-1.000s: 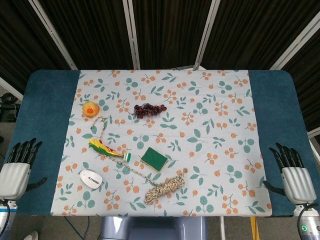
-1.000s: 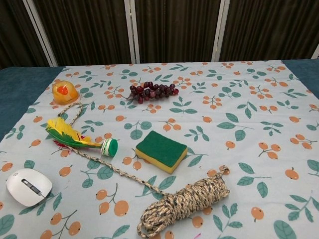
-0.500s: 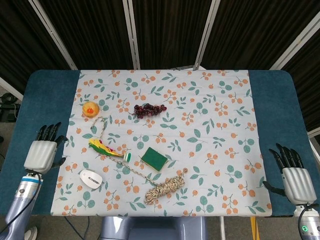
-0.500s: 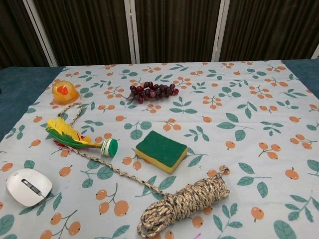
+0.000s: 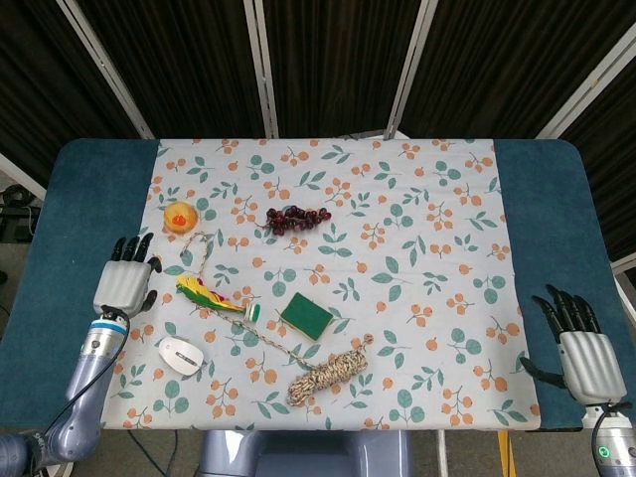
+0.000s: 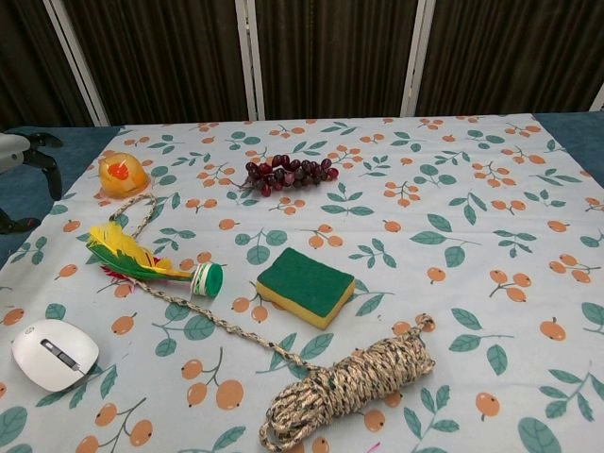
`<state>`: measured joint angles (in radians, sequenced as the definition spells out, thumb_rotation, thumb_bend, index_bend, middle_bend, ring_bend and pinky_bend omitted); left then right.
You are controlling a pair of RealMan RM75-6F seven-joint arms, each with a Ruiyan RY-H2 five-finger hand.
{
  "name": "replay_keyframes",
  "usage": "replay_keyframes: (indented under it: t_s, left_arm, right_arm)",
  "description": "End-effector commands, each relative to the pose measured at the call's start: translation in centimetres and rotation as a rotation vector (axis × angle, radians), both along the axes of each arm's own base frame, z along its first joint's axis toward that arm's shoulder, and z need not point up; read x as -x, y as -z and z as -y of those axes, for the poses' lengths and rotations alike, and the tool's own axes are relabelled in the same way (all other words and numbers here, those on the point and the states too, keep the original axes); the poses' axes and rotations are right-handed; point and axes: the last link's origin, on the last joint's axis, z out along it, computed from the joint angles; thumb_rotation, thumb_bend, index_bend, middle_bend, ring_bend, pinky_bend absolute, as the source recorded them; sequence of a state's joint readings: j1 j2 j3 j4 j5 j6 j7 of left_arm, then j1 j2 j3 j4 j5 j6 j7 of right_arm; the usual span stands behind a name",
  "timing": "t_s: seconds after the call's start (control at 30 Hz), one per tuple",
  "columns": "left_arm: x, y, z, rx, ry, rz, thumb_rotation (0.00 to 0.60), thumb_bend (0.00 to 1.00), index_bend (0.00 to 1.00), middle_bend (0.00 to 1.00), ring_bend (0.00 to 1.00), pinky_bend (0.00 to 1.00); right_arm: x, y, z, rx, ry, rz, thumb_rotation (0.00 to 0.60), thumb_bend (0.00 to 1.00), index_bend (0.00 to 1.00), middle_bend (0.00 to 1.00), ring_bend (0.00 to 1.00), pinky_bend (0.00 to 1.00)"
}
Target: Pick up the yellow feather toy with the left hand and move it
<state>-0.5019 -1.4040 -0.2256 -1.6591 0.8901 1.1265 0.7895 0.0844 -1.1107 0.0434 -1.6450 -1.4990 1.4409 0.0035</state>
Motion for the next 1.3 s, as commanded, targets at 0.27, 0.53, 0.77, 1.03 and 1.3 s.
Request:
replay_keyframes:
  t_s: [0.27, 0.53, 0.77, 1.03, 1.3]
  left_arm:
    - [-0.9, 1.9, -2.1, 0.014, -0.031, -0.013, 0.600, 0.38, 0.41, 0.00, 0.00, 0.00]
    - [-1.6, 3.7, -2.1, 0.053, -0.044, -0.027, 0.600, 0.38, 0.46, 0.00, 0.00, 0.00]
    - [-1.8, 4.1, -2.5, 0.044, -0.046, -0.030, 0.600, 0.38, 0.44, 0.00, 0.00, 0.00]
    - [-1.8, 4.3, -3.0, 0.036, -0.054, -0.027, 0.600, 0.38, 0.42, 0.00, 0.00, 0.00]
    - [-1.4, 5.2, -3.0, 0.057, -0.092, -0.038, 0.600, 0.38, 0.42, 0.00, 0.00, 0.00]
  right_arm:
    - [0.0, 0.1, 0.1, -0.009, 0.007, 0.013, 0.600, 0.11, 0.13, 0.00, 0.00, 0.00]
    - [0.0, 0.1, 0.2, -0.010, 0.010, 0.018, 0.600, 0.11, 0.13, 0.00, 0.00, 0.00]
    - [-0.1, 0.1, 0.2, -0.008, 0.011, 0.026, 0.600, 0.12, 0.13, 0.00, 0.00, 0.00]
    - [0.0, 0.1, 0.2, -0.008, 0.018, 0.031, 0.600, 0.12, 0.13, 0.00, 0.00, 0.00]
    - [0.0, 0.1, 0.2, -0.008, 0.020, 0.031, 0.600, 0.12, 0.13, 0.00, 0.00, 0.00]
